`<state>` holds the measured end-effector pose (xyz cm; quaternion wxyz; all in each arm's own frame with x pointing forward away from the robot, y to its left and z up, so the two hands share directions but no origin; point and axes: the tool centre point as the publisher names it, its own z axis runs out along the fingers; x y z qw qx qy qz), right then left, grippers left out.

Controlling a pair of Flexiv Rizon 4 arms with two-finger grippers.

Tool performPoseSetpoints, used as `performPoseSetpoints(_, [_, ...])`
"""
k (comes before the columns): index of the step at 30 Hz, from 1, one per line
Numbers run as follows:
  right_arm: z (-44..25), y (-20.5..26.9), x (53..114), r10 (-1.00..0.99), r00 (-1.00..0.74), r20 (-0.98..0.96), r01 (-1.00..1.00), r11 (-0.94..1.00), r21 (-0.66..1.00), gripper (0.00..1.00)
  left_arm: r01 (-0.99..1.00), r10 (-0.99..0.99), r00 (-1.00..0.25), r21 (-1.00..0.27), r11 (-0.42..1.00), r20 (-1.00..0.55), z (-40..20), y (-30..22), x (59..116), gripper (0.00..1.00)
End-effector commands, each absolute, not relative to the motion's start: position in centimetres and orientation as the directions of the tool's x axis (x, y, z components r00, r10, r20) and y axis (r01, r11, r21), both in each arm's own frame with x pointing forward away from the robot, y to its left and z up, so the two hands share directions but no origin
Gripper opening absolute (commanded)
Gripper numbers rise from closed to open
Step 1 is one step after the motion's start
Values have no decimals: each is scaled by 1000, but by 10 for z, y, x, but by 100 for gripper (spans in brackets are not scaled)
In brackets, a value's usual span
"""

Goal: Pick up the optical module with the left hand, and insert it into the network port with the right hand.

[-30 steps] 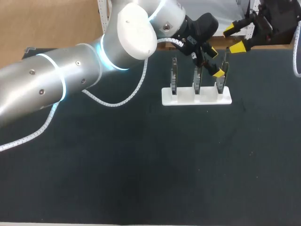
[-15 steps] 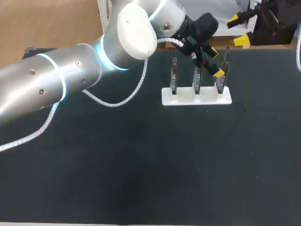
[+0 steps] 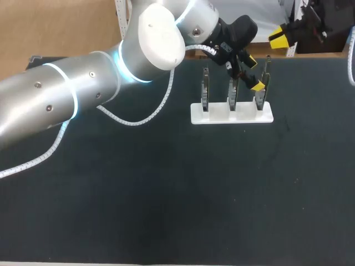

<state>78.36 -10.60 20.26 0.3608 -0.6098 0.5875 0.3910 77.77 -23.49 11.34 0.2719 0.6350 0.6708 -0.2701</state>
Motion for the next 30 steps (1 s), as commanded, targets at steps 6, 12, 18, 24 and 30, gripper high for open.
performPoseSetpoints(6, [196,-104,781,-441,-7,-897,-998,-57,36,0,999,709,-48,-20,47,-704,114,-236,779,100])
performPoseSetpoints(12, [189,-104,779,-456,-20,-890,-998,-47,46,0,999,709,-48,-20,47,-704,114,-236,779,100])
performPoseSetpoints(18, [184,-105,778,-458,-36,-888,-997,-42,63,0,999,709,-48,-20,47,-704,114,-236,779,100])
performPoseSetpoints(24, [181,-106,778,-462,-46,-886,-996,-46,76,0,999,709,-48,-20,47,-704,114,-236,779,100])
performPoseSetpoints(30, [176,-106,779,-470,-58,-881,-995,-49,92,0,999,709,-48,-20,47,-704,114,-236,779,100])
